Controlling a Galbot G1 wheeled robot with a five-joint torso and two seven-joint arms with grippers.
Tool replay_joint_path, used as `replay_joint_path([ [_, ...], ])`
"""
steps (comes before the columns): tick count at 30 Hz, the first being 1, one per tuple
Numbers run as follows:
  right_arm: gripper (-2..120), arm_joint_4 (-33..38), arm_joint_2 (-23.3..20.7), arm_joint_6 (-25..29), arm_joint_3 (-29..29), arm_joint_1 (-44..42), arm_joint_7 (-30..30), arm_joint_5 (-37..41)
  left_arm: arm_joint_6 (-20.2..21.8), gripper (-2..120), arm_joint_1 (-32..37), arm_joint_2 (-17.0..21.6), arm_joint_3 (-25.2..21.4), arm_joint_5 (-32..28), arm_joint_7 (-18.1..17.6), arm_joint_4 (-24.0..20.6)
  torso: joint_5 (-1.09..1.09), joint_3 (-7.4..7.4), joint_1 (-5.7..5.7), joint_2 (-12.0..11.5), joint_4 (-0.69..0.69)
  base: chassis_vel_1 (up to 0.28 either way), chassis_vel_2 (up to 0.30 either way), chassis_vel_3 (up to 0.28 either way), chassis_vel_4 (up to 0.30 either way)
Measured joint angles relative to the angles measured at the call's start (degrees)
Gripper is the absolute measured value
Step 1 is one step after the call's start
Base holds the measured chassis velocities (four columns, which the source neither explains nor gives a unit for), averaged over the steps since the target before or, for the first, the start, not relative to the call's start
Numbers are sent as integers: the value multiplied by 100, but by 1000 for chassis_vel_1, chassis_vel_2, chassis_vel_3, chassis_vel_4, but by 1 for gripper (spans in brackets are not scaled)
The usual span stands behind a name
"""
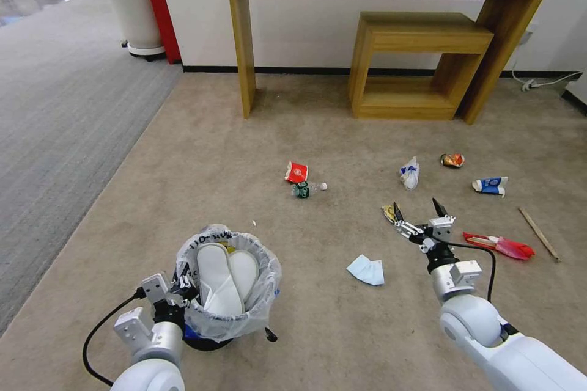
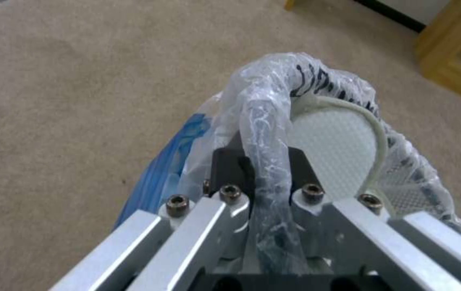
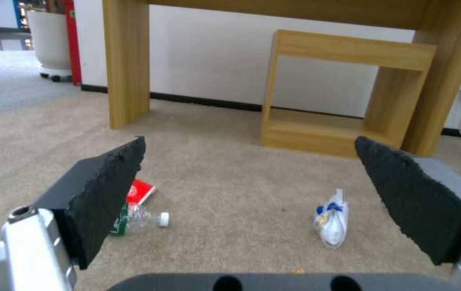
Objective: Pick up the trash bin and place the garbage on the floor into it.
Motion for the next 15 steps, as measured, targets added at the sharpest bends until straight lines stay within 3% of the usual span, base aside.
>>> replay_joint_path([
  [15, 100, -151, 32, 15, -186, 174, -37, 26, -20, 4, -39, -30, -2, 8, -1, 82, 1, 0, 0, 0, 1, -100, 101, 100, -93],
])
